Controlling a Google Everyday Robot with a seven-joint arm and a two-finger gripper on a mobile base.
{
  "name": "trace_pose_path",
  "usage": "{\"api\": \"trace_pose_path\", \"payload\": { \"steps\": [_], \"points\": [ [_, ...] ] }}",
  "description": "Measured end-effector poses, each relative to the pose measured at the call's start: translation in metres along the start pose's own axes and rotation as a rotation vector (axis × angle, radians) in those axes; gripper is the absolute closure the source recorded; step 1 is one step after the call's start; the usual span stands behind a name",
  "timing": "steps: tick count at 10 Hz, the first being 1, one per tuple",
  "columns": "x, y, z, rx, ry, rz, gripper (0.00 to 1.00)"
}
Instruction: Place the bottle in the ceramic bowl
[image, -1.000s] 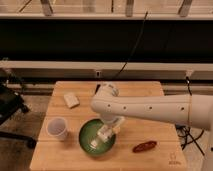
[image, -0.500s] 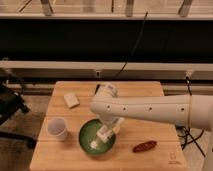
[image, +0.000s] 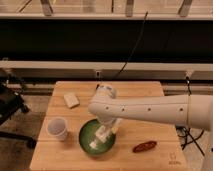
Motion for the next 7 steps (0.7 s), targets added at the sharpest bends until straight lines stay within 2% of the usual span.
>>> {"api": "trace_pose_path", "payload": {
  "steps": [7],
  "points": [
    [-0.0054,-0.0023,-0.0025,0.013,0.012,-0.05,0.96]
  ]
}}
